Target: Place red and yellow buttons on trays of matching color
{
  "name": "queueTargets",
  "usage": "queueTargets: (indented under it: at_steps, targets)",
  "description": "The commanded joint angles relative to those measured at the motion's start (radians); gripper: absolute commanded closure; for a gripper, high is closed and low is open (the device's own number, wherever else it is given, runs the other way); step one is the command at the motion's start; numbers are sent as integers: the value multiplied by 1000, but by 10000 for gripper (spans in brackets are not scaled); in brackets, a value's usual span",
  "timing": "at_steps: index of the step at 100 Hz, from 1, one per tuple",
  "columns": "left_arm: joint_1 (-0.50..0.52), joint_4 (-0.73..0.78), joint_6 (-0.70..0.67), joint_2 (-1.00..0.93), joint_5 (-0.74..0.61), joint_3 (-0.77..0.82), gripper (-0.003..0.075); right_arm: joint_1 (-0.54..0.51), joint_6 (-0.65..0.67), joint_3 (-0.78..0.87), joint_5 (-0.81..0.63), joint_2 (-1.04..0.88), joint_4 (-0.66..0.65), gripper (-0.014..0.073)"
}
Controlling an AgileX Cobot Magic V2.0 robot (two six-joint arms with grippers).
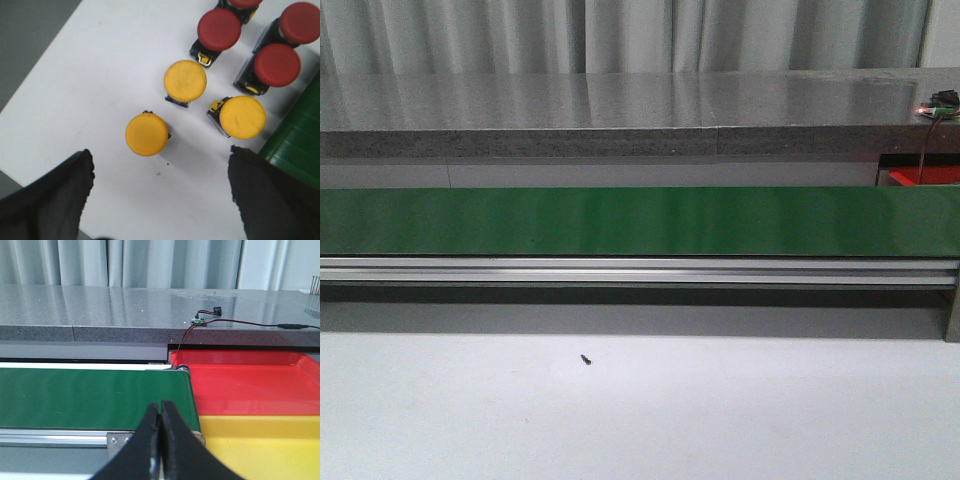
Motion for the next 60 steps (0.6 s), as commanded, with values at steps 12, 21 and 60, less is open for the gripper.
queueTargets:
  at_steps: [12,21,60]
  targets:
    - [4,12,-5,34,-44,-30,169,-6,-5,-19,-81,-17,-11,661]
    - [12,8,-6,52,-64,-30,169,-6,-5,-19,-81,-17,-11,661]
    - [41,-18,-6,138,-61,-30,169,-6,-5,-19,-81,-17,-11,661]
